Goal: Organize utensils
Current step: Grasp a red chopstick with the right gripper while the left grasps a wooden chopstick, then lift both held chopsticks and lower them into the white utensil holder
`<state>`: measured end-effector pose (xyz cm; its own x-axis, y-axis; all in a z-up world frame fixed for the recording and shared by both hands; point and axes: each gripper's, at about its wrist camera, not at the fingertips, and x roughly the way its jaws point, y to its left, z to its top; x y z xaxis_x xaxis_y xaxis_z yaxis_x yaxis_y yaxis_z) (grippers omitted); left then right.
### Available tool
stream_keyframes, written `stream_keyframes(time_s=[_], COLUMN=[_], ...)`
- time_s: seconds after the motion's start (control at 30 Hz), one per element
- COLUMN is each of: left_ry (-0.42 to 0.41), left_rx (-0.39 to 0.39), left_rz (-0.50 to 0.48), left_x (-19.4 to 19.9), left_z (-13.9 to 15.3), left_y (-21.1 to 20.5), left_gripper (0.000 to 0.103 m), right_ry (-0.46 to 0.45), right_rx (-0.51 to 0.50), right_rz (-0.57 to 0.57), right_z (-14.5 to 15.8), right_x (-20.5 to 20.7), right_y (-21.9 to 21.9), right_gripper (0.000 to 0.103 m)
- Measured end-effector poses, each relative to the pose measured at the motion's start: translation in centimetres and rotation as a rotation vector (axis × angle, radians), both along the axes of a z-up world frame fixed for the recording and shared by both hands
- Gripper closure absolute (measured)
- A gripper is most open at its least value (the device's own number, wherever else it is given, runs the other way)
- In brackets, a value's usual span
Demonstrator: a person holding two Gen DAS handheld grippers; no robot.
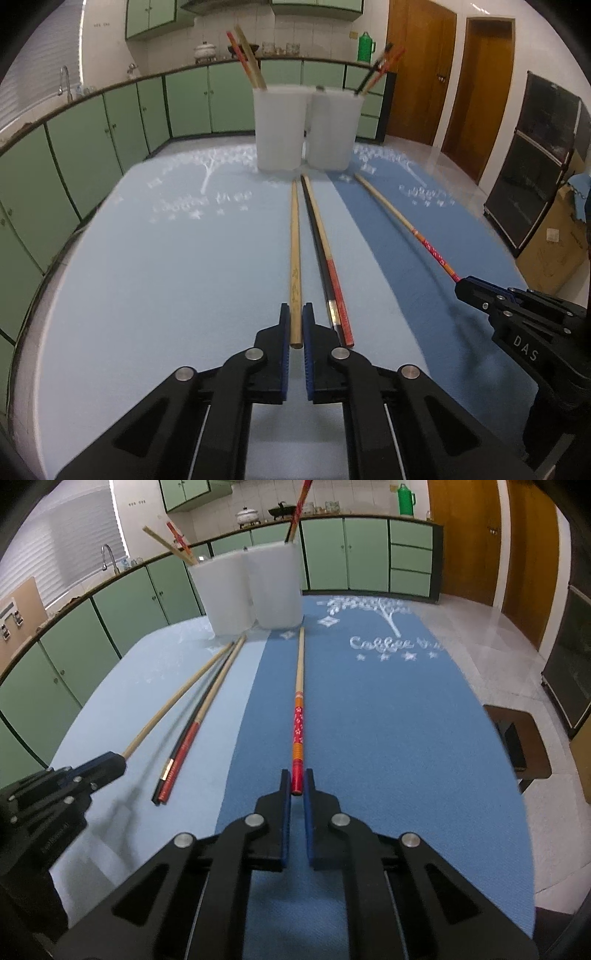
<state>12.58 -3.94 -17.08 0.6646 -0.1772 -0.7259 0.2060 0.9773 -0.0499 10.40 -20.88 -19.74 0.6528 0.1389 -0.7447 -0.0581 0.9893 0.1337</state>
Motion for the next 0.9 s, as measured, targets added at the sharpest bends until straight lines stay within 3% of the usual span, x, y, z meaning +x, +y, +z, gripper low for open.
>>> stream_keyframes(time_s=[0.2,0.53,0.9], left_ry=[-0.078,-0.235,-0.299], left_rx=[-0.024,-0.105,-0.108], left_rz=[0.012,-0.001,-0.05], left_x=[-1.1,-1.2,1.5], left_z=[4.0,11.3,15.0], left_y=[0.9,2.0,0.8], left_gripper=[0.096,0.096,0.096], right_ry=[-0.06,-0.22,-0.281], right_rx=[0.0,0.045,0.078], right_rz=[-0.004,0.007,0.08], right_z=[3.3,11.6,18.0], right_x=[-1.2,-1.7,0.9], right_y=[-0.8,-2.0,-1.1], right_gripper=[0.098,0.098,0.098])
